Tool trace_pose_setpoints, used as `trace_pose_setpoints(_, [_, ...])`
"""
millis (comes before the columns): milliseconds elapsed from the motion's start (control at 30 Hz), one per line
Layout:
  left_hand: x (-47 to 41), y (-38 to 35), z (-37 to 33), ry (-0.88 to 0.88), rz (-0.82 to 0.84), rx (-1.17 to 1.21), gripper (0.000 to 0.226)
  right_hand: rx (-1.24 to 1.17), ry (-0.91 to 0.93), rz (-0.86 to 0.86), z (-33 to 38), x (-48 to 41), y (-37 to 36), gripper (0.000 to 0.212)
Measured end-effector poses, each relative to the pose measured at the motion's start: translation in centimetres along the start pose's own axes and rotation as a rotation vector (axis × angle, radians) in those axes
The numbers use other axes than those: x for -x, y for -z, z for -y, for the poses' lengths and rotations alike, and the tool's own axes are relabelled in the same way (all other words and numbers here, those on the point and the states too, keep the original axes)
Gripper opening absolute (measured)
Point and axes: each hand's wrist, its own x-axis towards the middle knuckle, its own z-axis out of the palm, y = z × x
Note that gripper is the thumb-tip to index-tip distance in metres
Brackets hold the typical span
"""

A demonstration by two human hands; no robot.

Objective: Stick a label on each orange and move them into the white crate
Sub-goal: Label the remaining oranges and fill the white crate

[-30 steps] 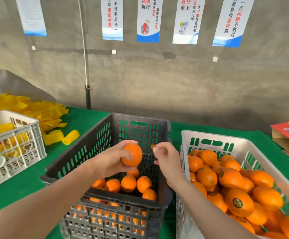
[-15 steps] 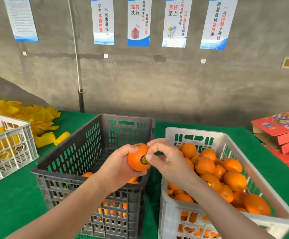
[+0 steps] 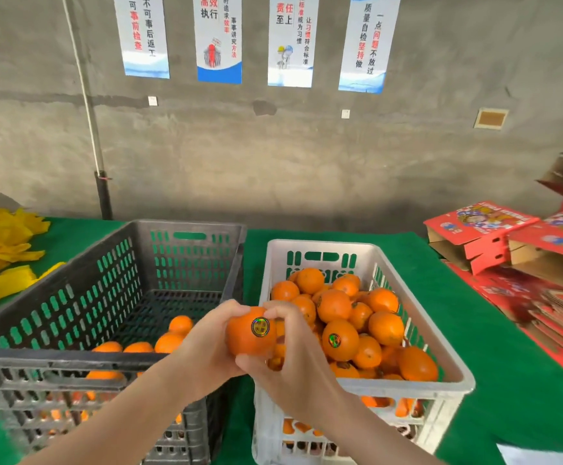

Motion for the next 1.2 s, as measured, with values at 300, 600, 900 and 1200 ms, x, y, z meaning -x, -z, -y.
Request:
trace_pose_setpoints(300, [-3.2, -3.7, 0.5, 0.039, -0.044, -0.088, 0.062, -0.011, 0.018, -0.027, -3.8, -0.3, 3.7, 0.021])
trace_pose_setpoints(600, [-7.2, -3.7, 1.5, 0.086, -0.015, -0.007, 0.046, -0.062, -0.115, 0.037, -6.9, -1.9, 4.5, 0.057])
trace_pose_setpoints(900, [-8.0, -3.3, 4.8, -0.282, -0.262, -0.956, 0.023, 0.355, -0.52, -0.36, -18.2, -11.2, 9.8, 0.065])
trace_pose_setpoints(1200, [-4.4, -1.2, 4.8, -0.37, -0.402, -0.787, 0.019, 0.532, -0.587, -0.085, -18.2, -9.2, 11.2, 0.063])
